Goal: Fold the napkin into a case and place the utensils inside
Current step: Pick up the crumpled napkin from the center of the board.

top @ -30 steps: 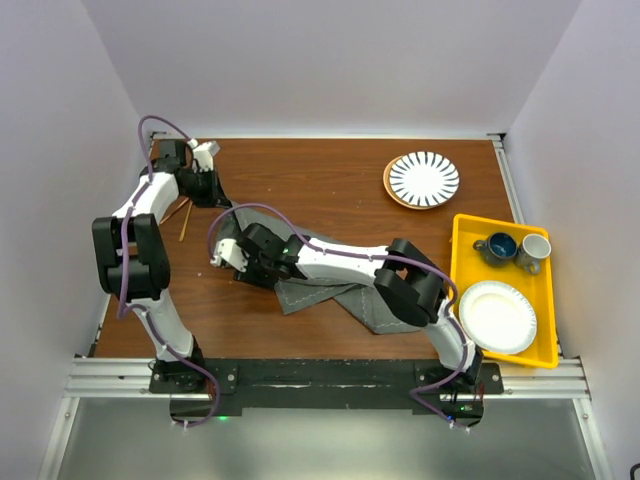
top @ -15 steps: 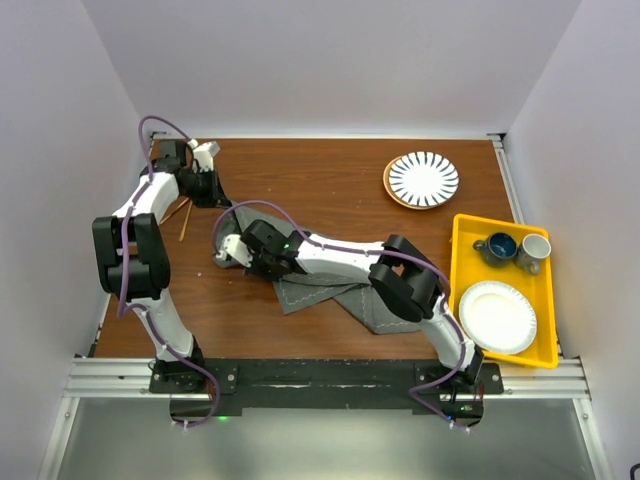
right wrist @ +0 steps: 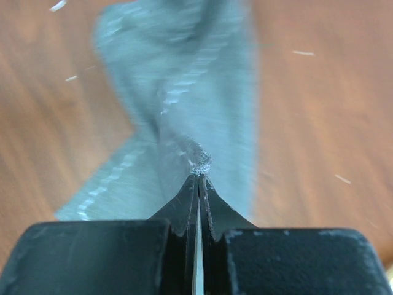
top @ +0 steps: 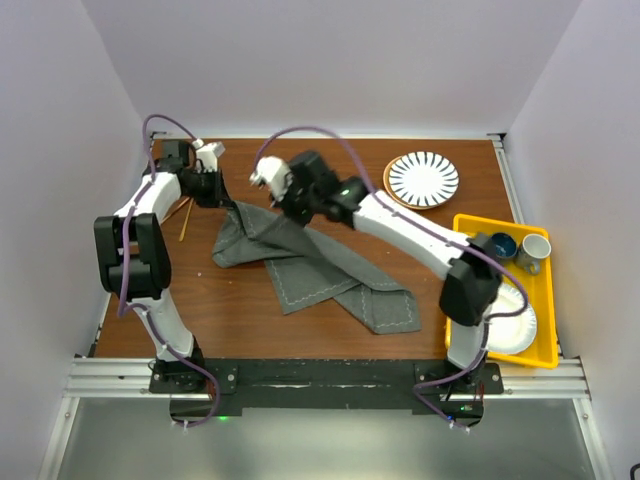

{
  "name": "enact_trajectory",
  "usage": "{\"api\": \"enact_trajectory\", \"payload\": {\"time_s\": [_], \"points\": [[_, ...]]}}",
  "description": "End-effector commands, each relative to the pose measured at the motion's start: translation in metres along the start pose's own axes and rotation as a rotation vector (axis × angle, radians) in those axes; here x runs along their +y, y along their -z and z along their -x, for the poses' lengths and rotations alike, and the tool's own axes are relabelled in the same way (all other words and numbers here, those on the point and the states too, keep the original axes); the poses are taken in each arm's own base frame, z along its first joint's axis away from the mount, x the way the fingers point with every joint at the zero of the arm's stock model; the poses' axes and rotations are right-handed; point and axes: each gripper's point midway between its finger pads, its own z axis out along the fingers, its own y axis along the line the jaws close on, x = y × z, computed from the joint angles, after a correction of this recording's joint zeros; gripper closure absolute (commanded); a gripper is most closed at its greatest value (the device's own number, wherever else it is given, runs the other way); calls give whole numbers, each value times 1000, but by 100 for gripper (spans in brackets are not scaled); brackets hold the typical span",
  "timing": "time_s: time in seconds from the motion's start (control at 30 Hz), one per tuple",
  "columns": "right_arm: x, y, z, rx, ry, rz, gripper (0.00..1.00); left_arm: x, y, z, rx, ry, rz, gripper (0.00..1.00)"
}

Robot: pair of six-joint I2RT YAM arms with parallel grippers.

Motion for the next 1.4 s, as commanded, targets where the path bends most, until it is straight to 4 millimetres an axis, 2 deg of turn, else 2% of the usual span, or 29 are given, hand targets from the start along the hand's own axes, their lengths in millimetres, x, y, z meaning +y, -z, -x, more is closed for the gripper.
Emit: {"api": "enact_trajectory", "payload": {"time_s": [0.0,0.03,0.1,0.17,0.23,0.4,0.5,0.6,0.63,0.67,0.87,1.1,1.27,1.37], "points": [[-50,61,7,-63,-89,-95,100,-18,12,15,-38,-119,-45,72],[-68,68,1,-63,-112,-129,100,-18,15,17,-43,-129,-41,65],[-82,79,-5,-66,-131,-172,100,-9,26,20,-62,-134,-41,50],[-99,86,-10,-66,-154,-213,100,-4,38,20,-95,-166,-24,44],[-112,89,-12,-72,-175,-247,100,-1,47,14,-113,-247,12,42],[-139,87,-11,-88,-224,-333,100,5,53,-12,-99,-329,71,43],[-166,95,-10,-103,-257,-399,100,-1,47,-22,-89,-397,106,42],[-178,98,-9,-112,-263,-418,100,-12,32,-26,-74,-480,153,41],[-179,98,-8,-115,-264,-415,100,-14,24,-24,-72,-507,179,41],[-180,96,-8,-111,-266,-413,100,-25,17,-24,-72,-541,176,41],[-189,92,-9,-108,-264,-423,100,-34,-15,-17,-57,-614,249,45],[-194,85,-14,-94,-272,-424,100,-11,-48,-31,36,-575,310,48],[-192,82,-19,-84,-287,-415,100,2,-57,-35,68,-560,354,50],[-192,82,-22,-77,-289,-417,100,9,-60,-40,91,-556,370,55]]}}
